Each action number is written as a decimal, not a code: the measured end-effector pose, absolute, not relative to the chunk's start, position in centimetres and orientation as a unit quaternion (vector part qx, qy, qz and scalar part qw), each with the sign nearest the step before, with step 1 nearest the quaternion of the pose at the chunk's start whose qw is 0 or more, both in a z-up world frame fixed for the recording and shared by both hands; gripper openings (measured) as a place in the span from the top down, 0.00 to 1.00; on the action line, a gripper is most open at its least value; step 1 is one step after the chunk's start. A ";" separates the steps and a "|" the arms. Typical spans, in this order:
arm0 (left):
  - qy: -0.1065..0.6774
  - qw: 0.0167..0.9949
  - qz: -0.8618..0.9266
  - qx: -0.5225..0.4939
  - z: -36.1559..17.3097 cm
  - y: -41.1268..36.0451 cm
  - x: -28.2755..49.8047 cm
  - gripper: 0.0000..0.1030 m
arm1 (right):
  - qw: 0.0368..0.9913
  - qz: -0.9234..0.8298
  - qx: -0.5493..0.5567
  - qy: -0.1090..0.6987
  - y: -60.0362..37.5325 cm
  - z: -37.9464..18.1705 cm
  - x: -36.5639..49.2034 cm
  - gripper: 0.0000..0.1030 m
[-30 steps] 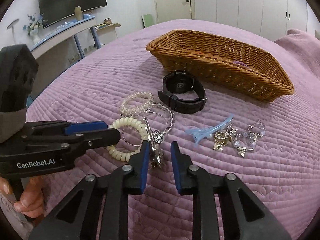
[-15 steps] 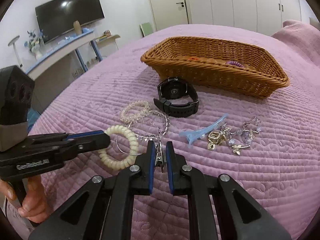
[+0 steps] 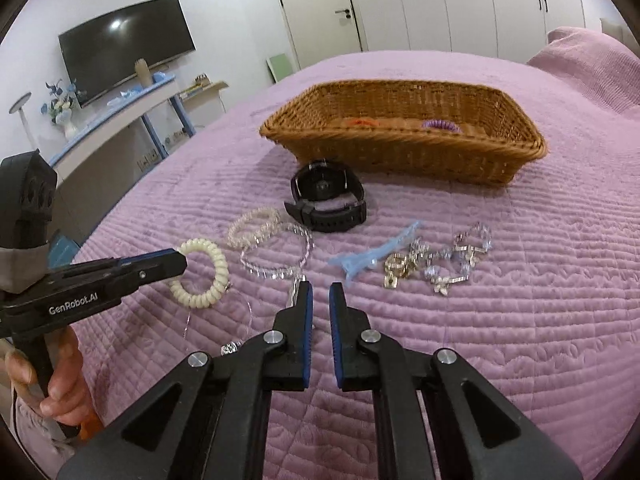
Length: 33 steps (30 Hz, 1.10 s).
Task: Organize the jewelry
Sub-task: 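Grasp the cream coil hair tie with the left tool while the right tool grasps the silver key, then lower the cream hair tie and silver key into the basket, opening both tools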
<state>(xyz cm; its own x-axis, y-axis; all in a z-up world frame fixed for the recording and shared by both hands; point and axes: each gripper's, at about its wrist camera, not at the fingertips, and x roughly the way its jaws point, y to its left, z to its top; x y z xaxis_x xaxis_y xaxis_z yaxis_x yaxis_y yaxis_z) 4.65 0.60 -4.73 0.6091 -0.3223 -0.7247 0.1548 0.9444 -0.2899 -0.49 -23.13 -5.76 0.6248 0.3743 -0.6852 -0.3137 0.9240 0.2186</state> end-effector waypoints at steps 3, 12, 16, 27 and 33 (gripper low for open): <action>0.422 0.894 -0.121 -0.090 -4.9 0.8 4.6 0.90 | 0.889 0.198 0.045 0.410 -22.9 -6.5 -0.3 0.51; 0.412 0.895 -0.113 -0.126 -4.9 2.9 4.6 0.90 | 0.884 0.185 -0.023 0.429 -20.1 -7.6 -0.5 0.66; 0.419 0.893 -0.098 -0.128 -5.7 3.0 5.2 0.90 | 0.888 0.162 -0.050 0.428 -19.2 -7.9 -0.5 0.76; 0.351 0.915 -0.074 -0.185 -3.5 5.9 4.8 0.90 | 0.906 0.163 -0.028 0.390 -20.8 -5.6 -1.9 0.76; 0.309 0.928 -0.103 -0.181 0.5 5.9 5.9 0.90 | 0.926 0.154 -0.006 0.343 -22.6 -1.9 -1.8 0.76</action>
<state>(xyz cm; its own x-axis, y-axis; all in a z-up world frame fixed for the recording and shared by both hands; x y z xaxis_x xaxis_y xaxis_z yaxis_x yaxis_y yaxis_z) 5.92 5.87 0.46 0.7875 -0.3037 -0.5363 0.0796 0.9130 -0.4001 -1.76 -22.58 -1.90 0.7167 0.2818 -0.6379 -0.2906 0.9522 0.0942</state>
